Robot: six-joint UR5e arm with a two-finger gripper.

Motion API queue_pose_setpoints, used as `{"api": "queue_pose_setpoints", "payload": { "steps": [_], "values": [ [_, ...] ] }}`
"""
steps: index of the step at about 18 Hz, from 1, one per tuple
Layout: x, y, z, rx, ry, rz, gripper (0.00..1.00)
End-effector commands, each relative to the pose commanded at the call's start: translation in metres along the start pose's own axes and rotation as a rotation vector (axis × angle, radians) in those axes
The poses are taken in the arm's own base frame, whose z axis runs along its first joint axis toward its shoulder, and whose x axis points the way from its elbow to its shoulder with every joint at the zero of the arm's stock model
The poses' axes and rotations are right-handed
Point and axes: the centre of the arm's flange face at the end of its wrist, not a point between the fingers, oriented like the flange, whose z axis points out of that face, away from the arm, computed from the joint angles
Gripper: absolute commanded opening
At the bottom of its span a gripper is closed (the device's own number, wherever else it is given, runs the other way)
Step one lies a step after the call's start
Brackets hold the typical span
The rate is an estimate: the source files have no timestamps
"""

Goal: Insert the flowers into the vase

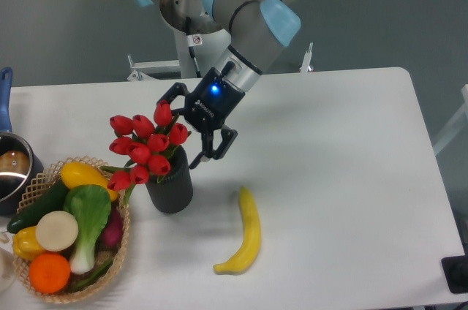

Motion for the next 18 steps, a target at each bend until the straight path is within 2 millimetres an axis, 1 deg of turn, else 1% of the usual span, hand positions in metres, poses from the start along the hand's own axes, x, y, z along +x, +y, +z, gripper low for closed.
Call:
{"api": "queue_pose_setpoints", "payload": {
  "steps": [4,6,8,9,11,12,13,14,15,16,18],
  "values": [
    [-0.001,0.003,-0.017,-0.112,-0.087,0.019,1.0],
    [-0.004,-0.003,-0.028,-0.114,-0.117,0.026,1.0],
    [-0.013,-0.007,-0.049,-0.174,-0.194,0.039,1.0],
    [-0.018,-0.008,-0.056,-0.205,-0.226,0.046,1.0],
    [-0.031,-0.009,-0.064,-0.252,-0.268,0.051,1.0],
    [-0.044,-0.008,-0.064,-0.287,-0.284,0.046,1.0],
    [-0.056,-0.002,-0.062,-0.337,-0.3,0.036,1.0],
    [-0.065,0.008,-0.066,-0.39,-0.326,0.022,1.0],
    [-0.077,0.023,-0.074,-0.433,-0.353,-0.007,1.0],
    [-0.089,0.037,-0.074,-0.459,-0.357,-0.035,1.0],
    [-0.109,0.058,-0.068,-0.493,-0.347,-0.076,1.0]
  ]
}}
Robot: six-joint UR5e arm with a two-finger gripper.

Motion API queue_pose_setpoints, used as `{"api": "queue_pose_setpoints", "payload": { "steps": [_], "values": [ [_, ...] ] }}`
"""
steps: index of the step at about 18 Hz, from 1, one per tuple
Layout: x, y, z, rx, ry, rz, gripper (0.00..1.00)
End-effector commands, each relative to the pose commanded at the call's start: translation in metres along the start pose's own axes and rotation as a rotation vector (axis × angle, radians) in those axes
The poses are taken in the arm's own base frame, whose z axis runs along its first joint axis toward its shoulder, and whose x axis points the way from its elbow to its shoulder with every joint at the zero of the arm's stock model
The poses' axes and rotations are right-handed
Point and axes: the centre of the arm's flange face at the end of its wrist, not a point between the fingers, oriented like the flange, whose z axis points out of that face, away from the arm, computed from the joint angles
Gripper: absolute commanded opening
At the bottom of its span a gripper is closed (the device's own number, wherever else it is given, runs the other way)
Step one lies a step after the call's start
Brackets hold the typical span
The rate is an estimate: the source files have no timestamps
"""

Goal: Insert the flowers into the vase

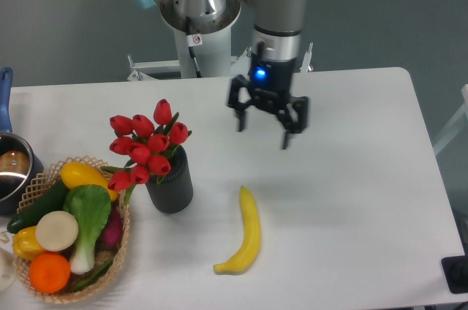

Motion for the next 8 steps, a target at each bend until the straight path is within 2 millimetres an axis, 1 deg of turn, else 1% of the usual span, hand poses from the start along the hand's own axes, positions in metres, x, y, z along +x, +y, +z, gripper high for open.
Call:
{"api": "queue_pose_setpoints", "payload": {
  "steps": [3,4,5,6,7,8],
  "values": [
    [-0.025,0.011,0.023,-0.118,-0.023,-0.008,1.0],
    [-0.031,0.015,0.034,-0.149,-0.022,-0.011,1.0],
    [-0.036,0.018,0.049,-0.17,-0.008,-0.015,1.0],
    [-0.045,0.025,0.059,-0.182,-0.001,-0.028,1.0],
    [-0.05,0.029,0.059,-0.182,-0.005,-0.033,1.0],
    [-0.058,0.038,0.055,-0.182,-0.013,-0.052,1.0]
  ]
}}
